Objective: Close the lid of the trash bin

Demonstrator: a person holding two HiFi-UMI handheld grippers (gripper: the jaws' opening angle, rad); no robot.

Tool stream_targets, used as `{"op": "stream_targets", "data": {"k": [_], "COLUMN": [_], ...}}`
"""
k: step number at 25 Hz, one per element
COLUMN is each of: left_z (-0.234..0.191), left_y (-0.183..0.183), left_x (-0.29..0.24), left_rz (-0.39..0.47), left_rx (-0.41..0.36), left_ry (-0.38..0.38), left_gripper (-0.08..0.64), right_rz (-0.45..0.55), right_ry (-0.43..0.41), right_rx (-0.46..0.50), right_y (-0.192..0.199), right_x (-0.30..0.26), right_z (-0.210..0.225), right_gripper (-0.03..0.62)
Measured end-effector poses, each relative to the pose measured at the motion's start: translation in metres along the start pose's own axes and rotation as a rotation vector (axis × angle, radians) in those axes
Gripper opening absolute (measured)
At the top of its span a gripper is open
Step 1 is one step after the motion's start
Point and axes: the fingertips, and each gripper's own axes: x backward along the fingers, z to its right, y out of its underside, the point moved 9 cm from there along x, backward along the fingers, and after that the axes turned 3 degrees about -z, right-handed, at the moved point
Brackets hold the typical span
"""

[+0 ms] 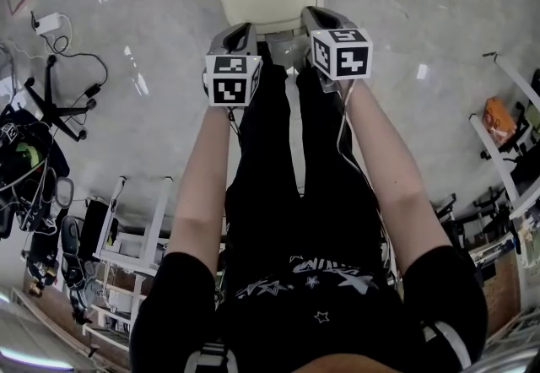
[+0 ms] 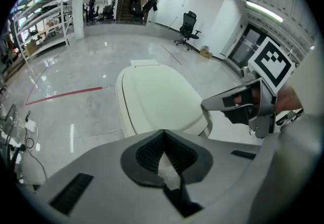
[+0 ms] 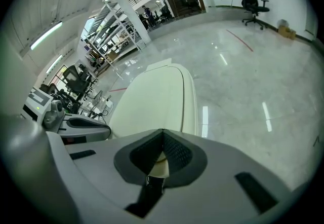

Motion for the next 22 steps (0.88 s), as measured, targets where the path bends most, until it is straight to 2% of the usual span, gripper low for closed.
{"op": "stream_targets", "data": {"k": [16, 20, 22], "left_z": [-0.008, -0.005, -0.003], "left_y": [-0.005, -0.007, -0.017], "left_x": [-0.013, 0.003, 0.013], "left_rz": [-0.088, -0.080, -0.062], "left_rx": [-0.046, -0.030, -0.047], "left_ry": [0.030, 0.054, 0.071], "left_gripper": [0.012, 0.011, 0.011], "right_rz": [-0.016, -0.035, -0.019], "right_ry": [0.055, 0.038, 0.036], "right_rx": [-0.033, -0.037, -0.041], "right_y": [-0.004, -0.008, -0.012], "right_x": [-0.004, 0.005, 0.012], "right_z": [-0.004, -0.017, -0.021], "right_gripper": [0.006, 0.006, 0.006]}}
